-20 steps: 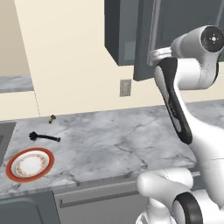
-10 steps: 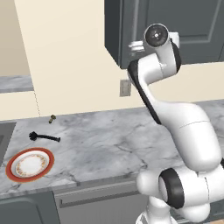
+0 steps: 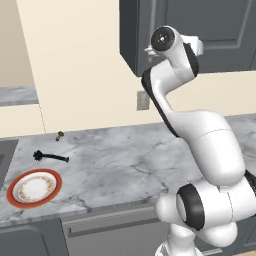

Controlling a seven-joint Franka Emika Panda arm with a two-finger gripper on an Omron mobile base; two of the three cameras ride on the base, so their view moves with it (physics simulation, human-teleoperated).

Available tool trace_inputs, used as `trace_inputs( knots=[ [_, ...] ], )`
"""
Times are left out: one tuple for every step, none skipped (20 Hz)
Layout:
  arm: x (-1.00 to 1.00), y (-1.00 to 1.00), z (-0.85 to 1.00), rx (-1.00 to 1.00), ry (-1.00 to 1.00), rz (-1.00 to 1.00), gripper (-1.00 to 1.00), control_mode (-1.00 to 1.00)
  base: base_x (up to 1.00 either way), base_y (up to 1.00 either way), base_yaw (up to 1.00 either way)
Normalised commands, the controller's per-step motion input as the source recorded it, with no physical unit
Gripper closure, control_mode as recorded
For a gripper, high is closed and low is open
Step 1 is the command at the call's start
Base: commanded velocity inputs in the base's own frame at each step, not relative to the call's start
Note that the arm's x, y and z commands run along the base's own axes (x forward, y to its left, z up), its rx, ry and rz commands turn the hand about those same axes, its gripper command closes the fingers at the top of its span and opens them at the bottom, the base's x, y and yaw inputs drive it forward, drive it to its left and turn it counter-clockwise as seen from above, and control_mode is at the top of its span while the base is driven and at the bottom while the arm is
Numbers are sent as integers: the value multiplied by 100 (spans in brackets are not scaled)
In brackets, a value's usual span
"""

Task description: Open the cabinet. Pick the dish brush and place it next to the sink. Then close the cabinet.

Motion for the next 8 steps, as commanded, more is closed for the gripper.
trace_inputs(
  knots=[
    [1, -27, -6, 11, 0, -16, -100, -100, 0, 0, 0],
    [0, -27, -4, 11, 0, -11, -100, -100, 0, 0, 0],
    [0, -23, -6, 12, 0, -7, -100, -100, 0, 0, 0],
    [0, -19, -5, 11, 0, -4, -100, -100, 0, 0, 0],
    [0, -17, -1, 11, 0, -2, -100, -100, 0, 0, 0],
    [0, -18, -1, 13, 0, 0, -100, -100, 0, 0, 0],
    [-3, -16, -1, 13, 0, 0, -100, -100, 0, 0, 0],
    [-4, -15, -1, 13, 0, 0, -100, -100, 0, 0, 0]
  ],
)
